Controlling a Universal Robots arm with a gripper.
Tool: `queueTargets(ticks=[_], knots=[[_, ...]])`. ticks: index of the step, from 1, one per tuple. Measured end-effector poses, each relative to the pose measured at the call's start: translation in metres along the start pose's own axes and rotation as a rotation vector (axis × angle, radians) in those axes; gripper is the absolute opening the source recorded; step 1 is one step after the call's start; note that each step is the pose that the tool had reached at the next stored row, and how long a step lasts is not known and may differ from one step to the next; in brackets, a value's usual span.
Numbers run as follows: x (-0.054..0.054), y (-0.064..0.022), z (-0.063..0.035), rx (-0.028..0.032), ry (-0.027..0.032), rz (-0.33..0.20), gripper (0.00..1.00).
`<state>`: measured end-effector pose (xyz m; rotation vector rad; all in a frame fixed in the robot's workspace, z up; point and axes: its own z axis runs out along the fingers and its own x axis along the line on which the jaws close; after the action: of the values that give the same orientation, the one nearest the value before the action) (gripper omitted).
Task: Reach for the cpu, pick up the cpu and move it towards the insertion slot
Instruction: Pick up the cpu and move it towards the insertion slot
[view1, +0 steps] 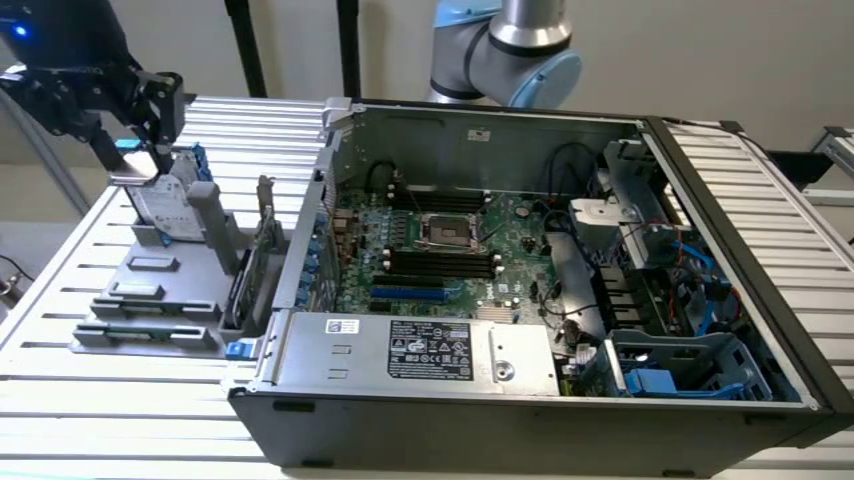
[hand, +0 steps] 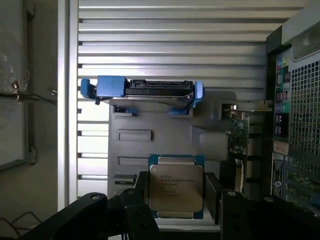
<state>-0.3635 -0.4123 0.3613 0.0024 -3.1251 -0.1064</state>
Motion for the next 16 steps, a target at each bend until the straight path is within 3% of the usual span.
queueTargets(ticks=[16], knots=[[-0.073, 0.0011, -0.0189, -0.0126, 0.0001, -0.001, 0.54]])
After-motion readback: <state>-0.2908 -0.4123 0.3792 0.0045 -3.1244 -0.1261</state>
